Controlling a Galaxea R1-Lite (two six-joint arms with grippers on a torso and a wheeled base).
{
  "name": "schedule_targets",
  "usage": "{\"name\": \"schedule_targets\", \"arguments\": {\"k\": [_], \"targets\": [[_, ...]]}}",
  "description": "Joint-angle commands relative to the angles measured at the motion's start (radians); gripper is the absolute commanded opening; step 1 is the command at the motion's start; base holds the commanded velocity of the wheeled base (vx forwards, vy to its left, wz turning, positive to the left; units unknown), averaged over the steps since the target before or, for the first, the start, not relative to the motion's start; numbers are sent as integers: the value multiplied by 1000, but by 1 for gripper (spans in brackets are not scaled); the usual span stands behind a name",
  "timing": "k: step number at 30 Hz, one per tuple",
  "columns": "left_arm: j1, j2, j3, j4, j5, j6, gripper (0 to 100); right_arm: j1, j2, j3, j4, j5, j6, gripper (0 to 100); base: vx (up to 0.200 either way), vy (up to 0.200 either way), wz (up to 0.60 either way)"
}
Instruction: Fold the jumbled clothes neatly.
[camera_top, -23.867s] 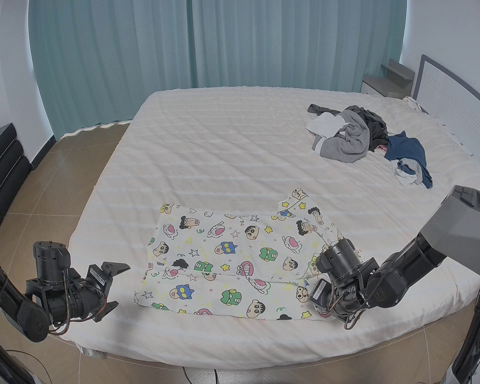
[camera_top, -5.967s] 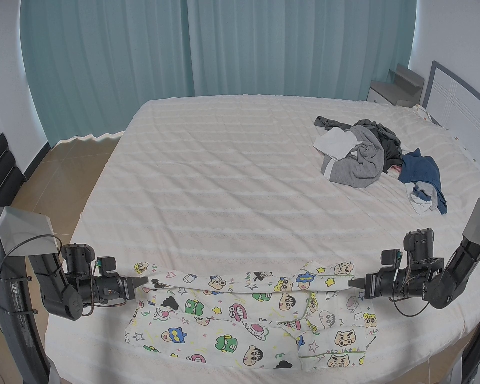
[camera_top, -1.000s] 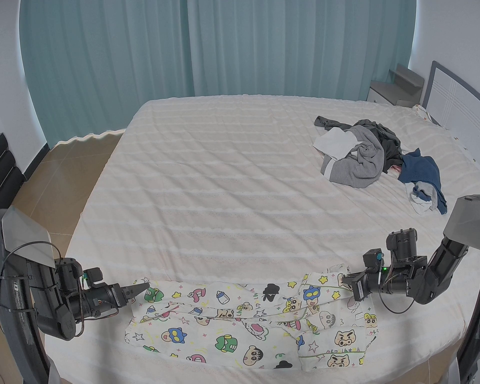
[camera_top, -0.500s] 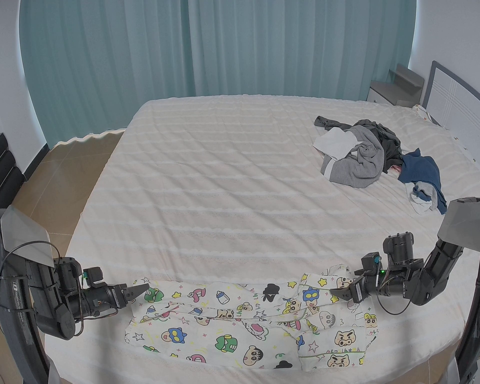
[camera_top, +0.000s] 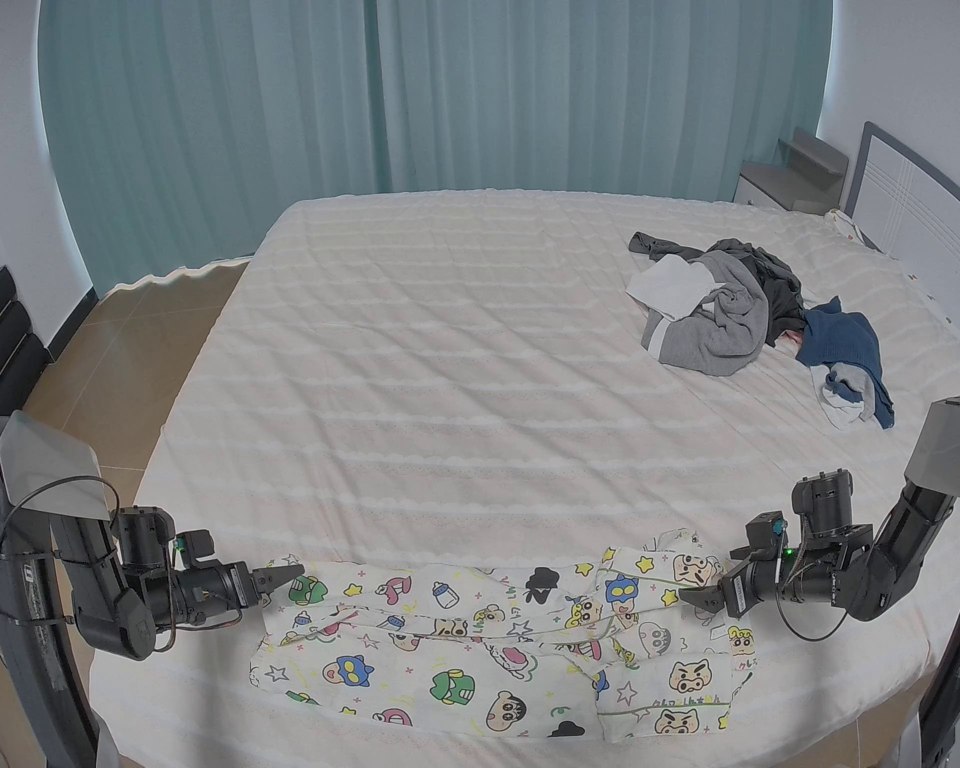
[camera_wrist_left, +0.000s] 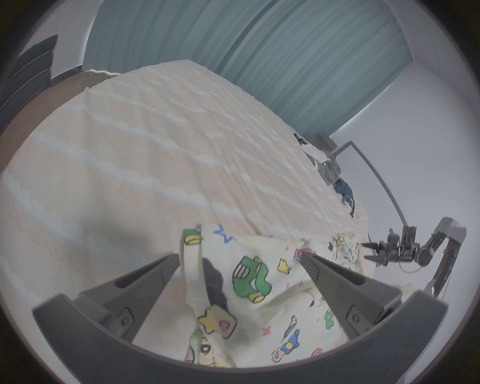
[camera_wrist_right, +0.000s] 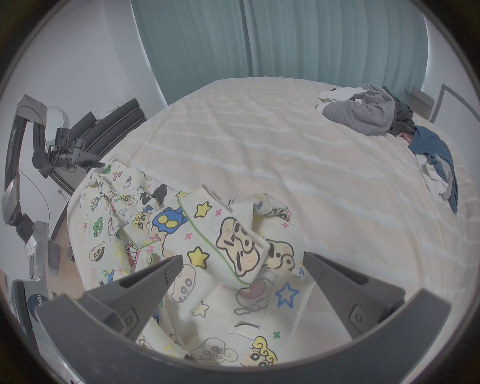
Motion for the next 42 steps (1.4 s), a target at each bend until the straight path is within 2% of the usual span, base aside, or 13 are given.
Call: {"name": "schedule_targets", "arguments": {"k": [1,5,10,29,30,42], "targets": [[-1,-34,-27,4,-3,-34,100,-5,-18,21,-2,1,-1,100,0,0,0],[-15,-30,-21,7,-27,-54,100,-7,-20,18,-2,1,1,100,0,0,0],[-27,-18,-13,7,-29,-54,100,-7,-14,24,-45,0,1,100,0,0,0],[-38,17,16,1,-29,-50,100,-5,-11,57,-52,1,4,100,0,0,0],[-38,22,10,1,-29,-50,0,-5,-9,57,-51,1,4,100,0,0,0],[-21,34,-24,-83,-20,-50,0,4,20,66,-52,3,4,100,0,0,0]]}}
